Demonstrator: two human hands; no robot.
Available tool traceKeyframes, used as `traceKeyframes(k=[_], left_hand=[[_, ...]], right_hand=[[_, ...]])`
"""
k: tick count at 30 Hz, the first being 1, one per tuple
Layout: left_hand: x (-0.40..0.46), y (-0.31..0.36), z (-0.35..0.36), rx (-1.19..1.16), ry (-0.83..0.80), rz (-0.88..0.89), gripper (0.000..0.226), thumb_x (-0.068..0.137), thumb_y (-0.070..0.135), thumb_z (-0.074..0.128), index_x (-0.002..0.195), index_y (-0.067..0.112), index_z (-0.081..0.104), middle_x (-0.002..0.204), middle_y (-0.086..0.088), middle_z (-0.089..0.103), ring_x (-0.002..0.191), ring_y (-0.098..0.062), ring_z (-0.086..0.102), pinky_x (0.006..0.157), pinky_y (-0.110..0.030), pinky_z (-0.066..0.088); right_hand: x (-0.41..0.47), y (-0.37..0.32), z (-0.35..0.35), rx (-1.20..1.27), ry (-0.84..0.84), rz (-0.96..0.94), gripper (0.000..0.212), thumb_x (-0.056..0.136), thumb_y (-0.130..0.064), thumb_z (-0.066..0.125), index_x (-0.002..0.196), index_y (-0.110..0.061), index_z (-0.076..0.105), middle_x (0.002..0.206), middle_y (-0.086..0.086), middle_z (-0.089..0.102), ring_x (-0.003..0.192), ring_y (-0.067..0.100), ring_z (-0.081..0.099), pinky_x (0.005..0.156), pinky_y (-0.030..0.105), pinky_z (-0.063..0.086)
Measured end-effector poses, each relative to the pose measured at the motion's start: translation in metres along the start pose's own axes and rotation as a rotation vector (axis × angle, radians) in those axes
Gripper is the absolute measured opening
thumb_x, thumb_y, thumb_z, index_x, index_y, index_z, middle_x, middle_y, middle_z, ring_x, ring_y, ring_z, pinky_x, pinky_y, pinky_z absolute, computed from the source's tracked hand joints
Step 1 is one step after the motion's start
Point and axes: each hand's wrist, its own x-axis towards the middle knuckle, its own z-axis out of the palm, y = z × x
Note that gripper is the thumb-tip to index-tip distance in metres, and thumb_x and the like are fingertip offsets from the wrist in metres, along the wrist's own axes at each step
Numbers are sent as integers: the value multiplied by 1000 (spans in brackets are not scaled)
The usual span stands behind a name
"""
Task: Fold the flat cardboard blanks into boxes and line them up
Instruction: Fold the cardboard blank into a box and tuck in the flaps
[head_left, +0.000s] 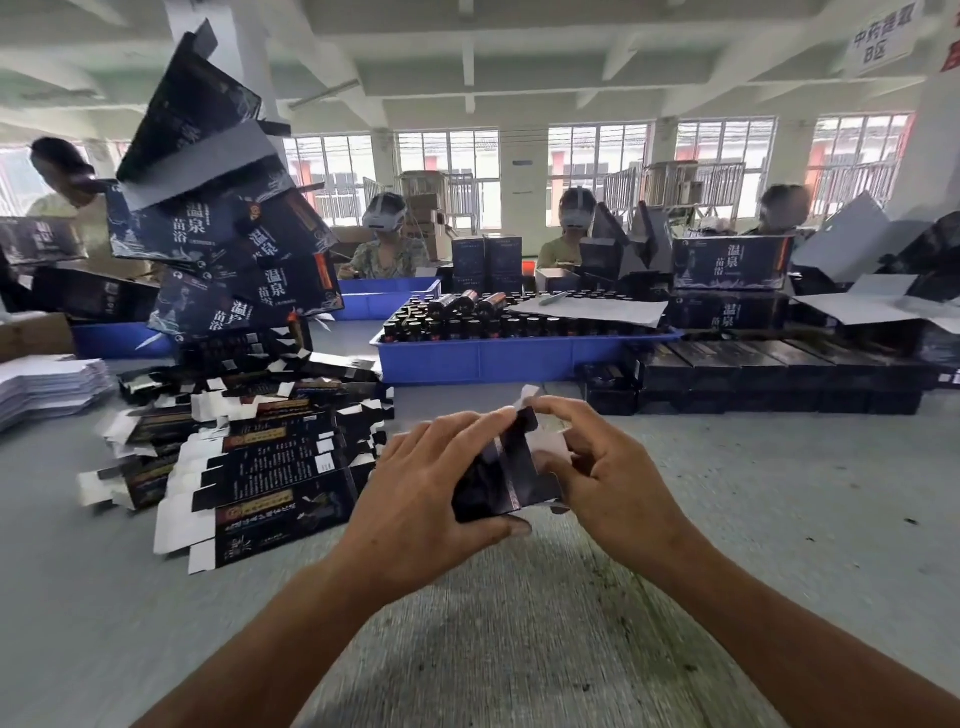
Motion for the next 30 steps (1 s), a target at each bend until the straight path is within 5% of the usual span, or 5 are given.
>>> traceKeyframes(k=[4, 11, 16, 21, 30], left_hand=[[0, -3, 2, 83, 1, 75, 75, 84, 72, 50, 150, 44, 30, 146, -3, 45, 127, -27, 52, 105, -48, 43], [-1, -8, 2, 106, -14, 58, 66, 87, 73, 46, 144, 42, 38, 147, -1, 44, 130, -26, 50, 105, -47, 42], [-2, -10, 2, 79, -5, 86, 63, 88, 69, 51, 142, 39, 43, 147, 4, 40, 130, -16, 42, 101, -38, 37], [-1, -11, 4, 93, 10, 100, 60, 88, 65, 52, 139, 34, 46, 148, -2, 44, 126, -25, 54, 89, -39, 49], [-2, -4, 3, 85, 0, 70, 61, 84, 57, 62, 136, 31, 43, 146, -6, 48, 119, -28, 59, 73, -43, 60]], right_hand=[[-1, -2, 0, -35, 13, -31, 56, 99, -16, 62, 134, -58, 47, 108, -4, 71, 83, 17, 72, 62, 29, 61], [-3, 0, 4, -112, 86, -54, 51, 99, -23, 61, 139, -51, 43, 92, -5, 72, 75, 12, 70, 64, 31, 60], [-5, 2, 5, -105, 129, -26, 60, 99, -21, 60, 144, -50, 33, 76, -12, 67, 69, 5, 67, 57, 18, 52], [-5, 0, 4, -180, 104, -60, 33, 101, -21, 58, 119, -48, 52, 85, -5, 71, 68, 12, 69, 57, 35, 60], [-5, -1, 1, -274, 101, -94, 25, 98, -13, 62, 118, -25, 68, 78, -24, 61, 71, -4, 63, 59, 11, 46]])
